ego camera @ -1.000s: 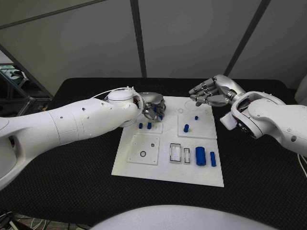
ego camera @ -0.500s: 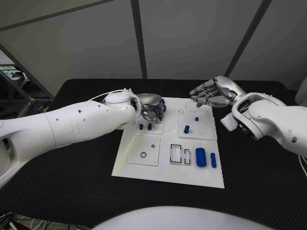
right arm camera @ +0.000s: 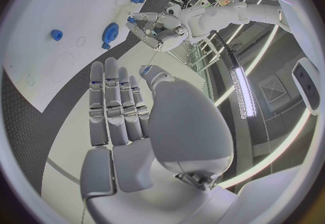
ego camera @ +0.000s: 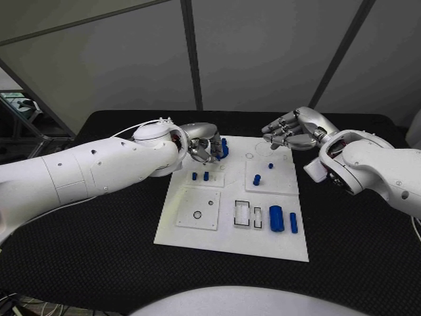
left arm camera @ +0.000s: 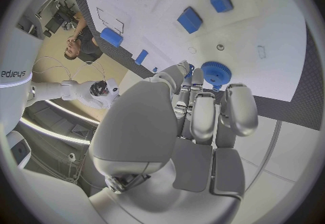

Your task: Assemble the parts on the task board

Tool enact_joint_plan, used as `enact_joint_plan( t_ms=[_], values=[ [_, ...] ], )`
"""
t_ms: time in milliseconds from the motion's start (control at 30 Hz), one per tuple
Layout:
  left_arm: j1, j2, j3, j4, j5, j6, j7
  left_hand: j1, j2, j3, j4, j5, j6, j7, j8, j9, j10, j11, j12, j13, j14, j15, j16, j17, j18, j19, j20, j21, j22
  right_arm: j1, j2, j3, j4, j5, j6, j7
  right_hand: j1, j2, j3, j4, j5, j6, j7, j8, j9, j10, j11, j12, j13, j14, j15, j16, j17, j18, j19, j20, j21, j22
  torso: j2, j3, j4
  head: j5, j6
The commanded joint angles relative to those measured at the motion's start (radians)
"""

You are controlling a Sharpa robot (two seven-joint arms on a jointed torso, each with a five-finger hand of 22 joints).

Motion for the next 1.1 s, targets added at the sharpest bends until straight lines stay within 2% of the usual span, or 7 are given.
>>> enact_joint_plan(
  t_ms=[33,167,400,800,1100],
  values=[
    [0.001,-0.018,0.002,0.012,0.034,0.001,-0.02,-0.008,0.0,0.008,-0.001,-0.004,0.009,-0.001,-0.005,0.001,0.009,-0.001,-0.007,-0.002,0.004,0.0,0.002,-0.003,-0.013,0.007,0.001,0.004,0.038,0.001,-0.001,0.001,0.0,0.003,0.006,0.008,-0.002,0.007,0.006,-0.002,0.005,-0.002,0.0,0.005,-0.001,0.001,0.004,0.004,-0.001,0.005,0.0,-0.003,0.001,0.002,0.006,-0.002,-0.005,-0.001,0.0,0.0002,0.0007,-0.001,0.0],
    [0.001,-0.043,0.002,0.019,0.039,0.009,-0.031,-0.011,-0.002,0.009,-0.002,-0.004,0.009,0.0,-0.006,0.001,0.011,-0.001,-0.009,-0.002,0.004,0.0,0.002,-0.004,-0.013,0.007,0.001,0.004,0.039,0.001,-0.001,0.001,0.0,0.003,0.006,0.008,-0.002,0.007,0.006,-0.002,0.005,-0.002,0.0,0.005,-0.001,0.001,0.004,0.004,-0.001,0.005,0.0,-0.003,0.001,0.002,0.006,-0.002,-0.005,-0.001,0.0,-0.0001,-0.0001,0.001,-0.001],
    [-0.001,-0.056,0.002,0.014,0.04,0.027,-0.043,-0.015,-0.005,0.011,-0.003,-0.005,0.01,0.0,-0.007,0.001,0.012,-0.001,-0.011,-0.002,0.003,0.001,0.001,-0.007,-0.013,0.007,0.001,0.003,0.038,0.001,-0.001,0.0,-0.001,0.003,0.006,0.008,-0.002,0.007,0.006,-0.002,0.005,-0.002,0.0,0.005,-0.001,0.001,0.004,0.004,-0.001,0.005,0.0,-0.003,0.001,0.002,0.006,-0.002,-0.005,-0.001,0.001,0.0,-0.0014,0.002,0.0],
    [-0.005,-0.053,0.002,0.001,0.041,0.042,-0.052,-0.018,-0.007,0.012,-0.005,-0.007,0.011,-0.001,-0.009,0.001,0.014,-0.001,-0.013,-0.001,0.002,0.001,0.0,-0.01,-0.012,0.007,0.002,0.002,0.038,0.001,0.0,0.0,-0.001,0.003,0.006,0.008,-0.002,0.007,0.006,-0.002,0.005,-0.002,0.0,0.005,-0.001,0.001,0.004,0.004,-0.001,0.005,0.0,-0.003,0.001,0.002,0.006,-0.002,-0.005,-0.001,0.002,0.0012,-0.0016,0.003,0.0],
    [-0.011,-0.041,0.002,-0.017,0.041,0.052,-0.056,-0.019,-0.008,0.012,-0.005,-0.008,0.011,-0.001,-0.009,0.001,0.015,-0.001,-0.013,-0.001,0.002,0.001,0.0,-0.01,-0.012,0.006,0.002,0.001,0.037,0.001,0.0,0.0,-0.001,0.003,0.006,0.009,-0.002,0.007,0.006,-0.002,0.005,-0.002,0.0,0.005,-0.001,0.001,0.004,0.004,-0.001,0.005,0.0,-0.003,0.001,0.002,0.006,-0.002,-0.005,-0.001,0.002,0.0006,-0.002,0.004,-0.002]
  ],
)
